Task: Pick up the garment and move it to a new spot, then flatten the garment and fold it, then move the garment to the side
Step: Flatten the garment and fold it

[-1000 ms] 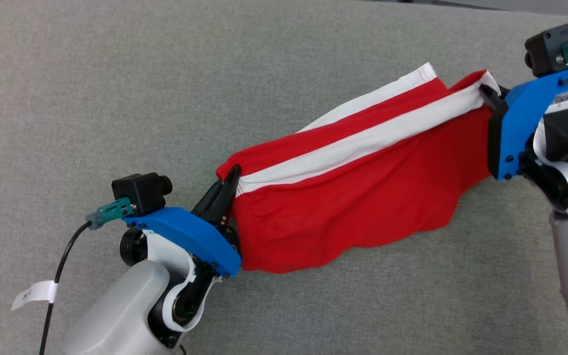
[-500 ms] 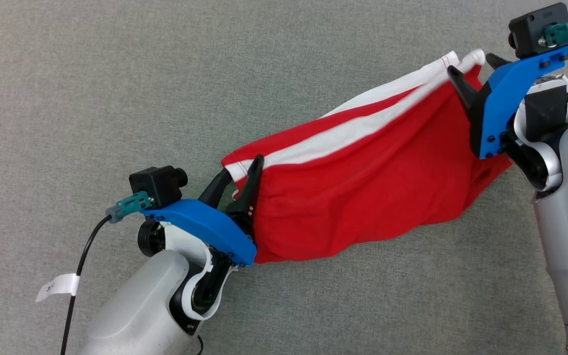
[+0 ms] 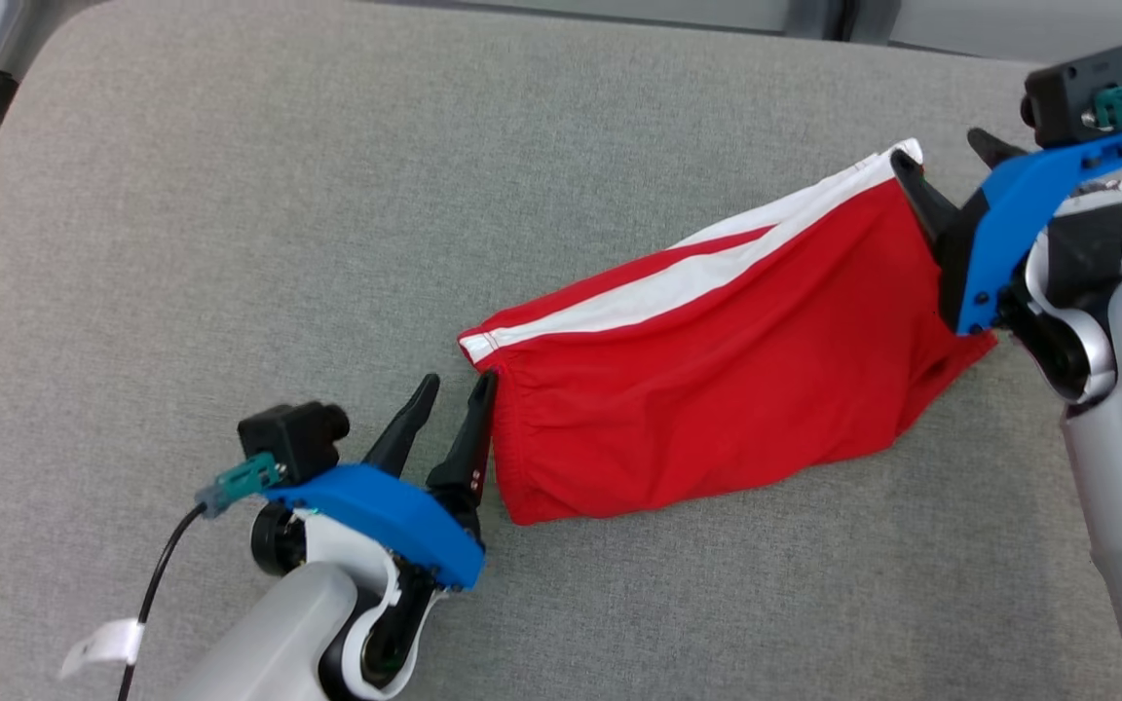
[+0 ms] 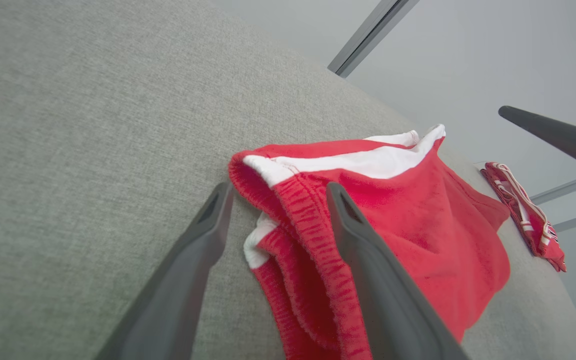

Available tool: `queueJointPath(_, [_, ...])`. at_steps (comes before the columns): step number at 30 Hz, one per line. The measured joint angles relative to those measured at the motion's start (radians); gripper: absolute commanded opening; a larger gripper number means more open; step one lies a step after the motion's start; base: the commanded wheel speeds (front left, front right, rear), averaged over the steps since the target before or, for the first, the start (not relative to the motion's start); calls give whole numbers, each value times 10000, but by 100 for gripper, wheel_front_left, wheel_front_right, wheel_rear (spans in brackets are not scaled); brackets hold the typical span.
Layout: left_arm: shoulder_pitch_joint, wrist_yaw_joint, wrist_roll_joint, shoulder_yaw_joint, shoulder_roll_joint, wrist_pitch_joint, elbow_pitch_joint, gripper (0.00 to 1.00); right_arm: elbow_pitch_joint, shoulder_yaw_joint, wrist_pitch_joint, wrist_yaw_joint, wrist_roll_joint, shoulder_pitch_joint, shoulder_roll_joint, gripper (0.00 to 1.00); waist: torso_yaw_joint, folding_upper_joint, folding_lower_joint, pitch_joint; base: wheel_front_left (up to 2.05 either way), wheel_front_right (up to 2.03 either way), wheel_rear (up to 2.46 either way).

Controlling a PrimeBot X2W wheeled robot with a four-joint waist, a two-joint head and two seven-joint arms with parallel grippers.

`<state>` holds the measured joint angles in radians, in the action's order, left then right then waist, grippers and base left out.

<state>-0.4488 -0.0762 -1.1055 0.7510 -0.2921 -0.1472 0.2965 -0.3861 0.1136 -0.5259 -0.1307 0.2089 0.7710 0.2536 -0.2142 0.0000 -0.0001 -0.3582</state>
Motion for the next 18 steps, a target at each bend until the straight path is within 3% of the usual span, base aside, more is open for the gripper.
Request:
queueJointPath(9, [896, -334, 1323, -706, -326, -1116, -623, 100, -132, -859, 374, 0, 54, -1227, 192, 100, -159, -1, 0, 745, 0, 0, 0])
queueJointPath(12, [1114, -314, 2642, -1689, -130, -1133, -976, 100, -132, -1172, 690, 2, 13, -1580, 151, 100, -205, -1, -1, 823, 0, 0, 0])
queueJointPath(18, [1882, 276, 5565, -3233, 554, -1143, -1312, 100, -380, -1551, 1289, 0, -144, -1910, 40, 100, -224, -1, 0, 732, 0, 0, 0])
